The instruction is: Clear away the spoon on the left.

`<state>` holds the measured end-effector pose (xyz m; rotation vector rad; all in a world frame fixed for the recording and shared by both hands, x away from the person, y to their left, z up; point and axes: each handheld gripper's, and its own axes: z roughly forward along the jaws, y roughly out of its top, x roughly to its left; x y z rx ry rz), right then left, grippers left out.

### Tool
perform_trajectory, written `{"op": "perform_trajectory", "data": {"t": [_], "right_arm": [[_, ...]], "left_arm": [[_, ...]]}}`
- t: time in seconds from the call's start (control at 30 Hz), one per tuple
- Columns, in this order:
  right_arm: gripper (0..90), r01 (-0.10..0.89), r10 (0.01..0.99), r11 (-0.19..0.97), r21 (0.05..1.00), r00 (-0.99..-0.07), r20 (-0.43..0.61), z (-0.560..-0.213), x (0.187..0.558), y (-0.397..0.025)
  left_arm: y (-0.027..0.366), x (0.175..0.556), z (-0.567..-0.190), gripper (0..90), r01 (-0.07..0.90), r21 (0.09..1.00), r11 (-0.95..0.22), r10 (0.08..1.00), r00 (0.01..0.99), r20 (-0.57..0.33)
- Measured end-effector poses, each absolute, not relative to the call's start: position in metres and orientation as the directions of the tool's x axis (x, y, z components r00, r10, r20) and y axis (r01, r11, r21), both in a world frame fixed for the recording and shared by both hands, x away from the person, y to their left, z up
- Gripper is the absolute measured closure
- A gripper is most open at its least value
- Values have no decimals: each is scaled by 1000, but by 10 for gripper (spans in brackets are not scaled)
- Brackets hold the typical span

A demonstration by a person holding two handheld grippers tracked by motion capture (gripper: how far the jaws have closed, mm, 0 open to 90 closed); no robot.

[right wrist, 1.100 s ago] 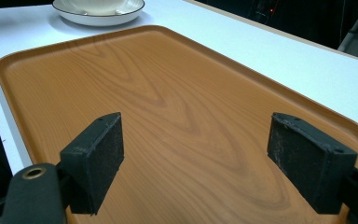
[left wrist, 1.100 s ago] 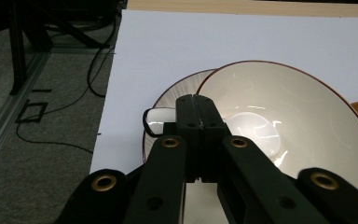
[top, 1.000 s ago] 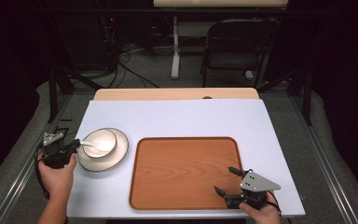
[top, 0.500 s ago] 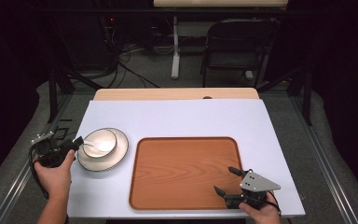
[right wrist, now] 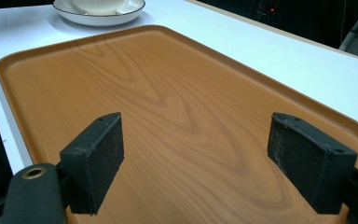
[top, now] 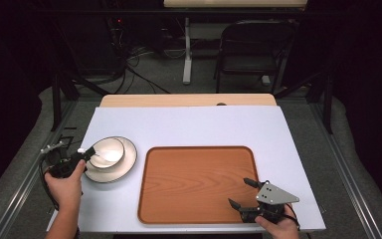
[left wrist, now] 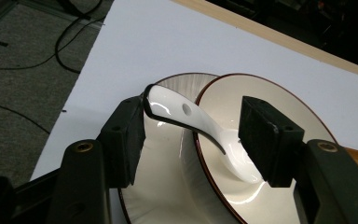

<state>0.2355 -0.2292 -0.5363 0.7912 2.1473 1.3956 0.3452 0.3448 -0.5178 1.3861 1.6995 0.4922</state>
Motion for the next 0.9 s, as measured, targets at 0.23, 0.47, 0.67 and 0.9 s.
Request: {"op": "perform_trajectory", "data": {"t": [0.23,0.47,0.67,0.9], "right_arm": [[183,217,680,322,922,-730,-65,-536,235,-230],[183,217,680,324,921,-730,-66,-536,235,-230],[183,217,679,324,921,-731,-67,-536,235,-230],[183,219,679,325,920,-731,-66,-537,235,-230]], "left_arm": [[340,352,-526,413,592,749,298,926,11,-377],[336,356,-529,476,597,752,279,927,37,-373],[338,358,-532,551,599,752,274,932,27,-361],[338,357,-531,661,583,761,286,927,33,-373]]}}
